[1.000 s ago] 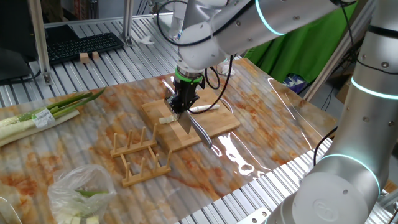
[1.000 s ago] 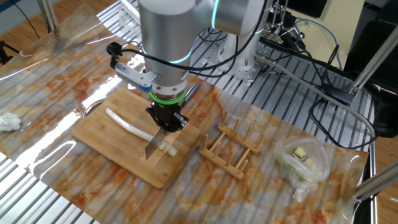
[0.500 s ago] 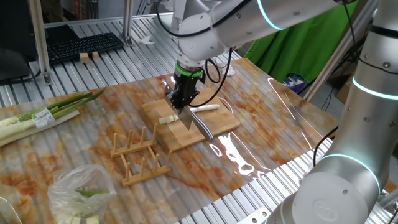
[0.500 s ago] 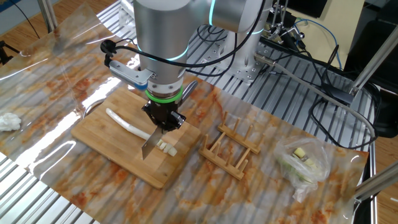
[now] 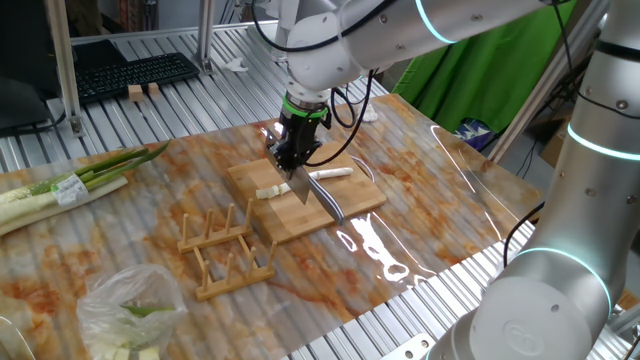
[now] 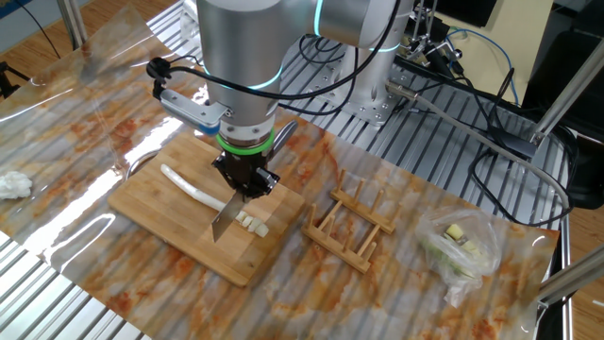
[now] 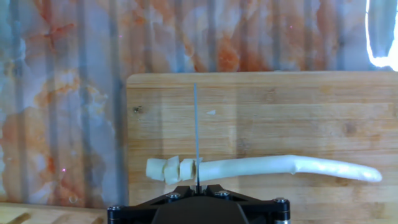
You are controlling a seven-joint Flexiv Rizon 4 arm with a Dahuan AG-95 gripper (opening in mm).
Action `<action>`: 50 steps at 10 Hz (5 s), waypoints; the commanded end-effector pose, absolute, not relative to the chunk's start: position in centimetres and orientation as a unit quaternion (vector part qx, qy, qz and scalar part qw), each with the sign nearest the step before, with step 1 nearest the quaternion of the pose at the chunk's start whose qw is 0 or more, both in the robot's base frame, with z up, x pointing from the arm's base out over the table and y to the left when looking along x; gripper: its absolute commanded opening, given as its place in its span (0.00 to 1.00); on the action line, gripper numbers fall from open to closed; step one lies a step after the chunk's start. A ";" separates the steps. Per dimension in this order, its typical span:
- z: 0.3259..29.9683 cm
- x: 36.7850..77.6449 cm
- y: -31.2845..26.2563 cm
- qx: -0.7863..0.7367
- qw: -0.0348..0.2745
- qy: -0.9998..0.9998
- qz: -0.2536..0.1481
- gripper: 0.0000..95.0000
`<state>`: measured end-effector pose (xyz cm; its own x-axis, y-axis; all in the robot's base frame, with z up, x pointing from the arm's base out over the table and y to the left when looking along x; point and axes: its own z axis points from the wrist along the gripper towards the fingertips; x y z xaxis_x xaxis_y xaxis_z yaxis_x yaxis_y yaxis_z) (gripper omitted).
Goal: Chop the scallions
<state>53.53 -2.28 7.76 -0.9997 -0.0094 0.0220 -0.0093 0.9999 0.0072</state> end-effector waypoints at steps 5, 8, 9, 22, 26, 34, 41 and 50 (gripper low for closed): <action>7.8 53.5 -2.3 0.001 0.018 -1.000 0.004 0.00; 7.8 53.5 -2.3 -0.018 0.019 -1.000 0.008 0.00; 7.8 53.5 -2.3 -0.025 0.019 -0.999 0.010 0.00; 7.8 51.6 -4.0 -0.010 0.029 -1.000 0.008 0.00; 7.5 51.5 -3.9 -0.014 0.028 -0.999 0.005 0.00; 6.8 52.9 -3.5 -0.017 0.027 -0.999 0.005 0.00; 3.0 53.5 -2.7 -0.016 0.011 -1.000 0.002 0.00; 5.0 52.9 -3.0 -0.026 0.024 -0.999 -0.007 0.00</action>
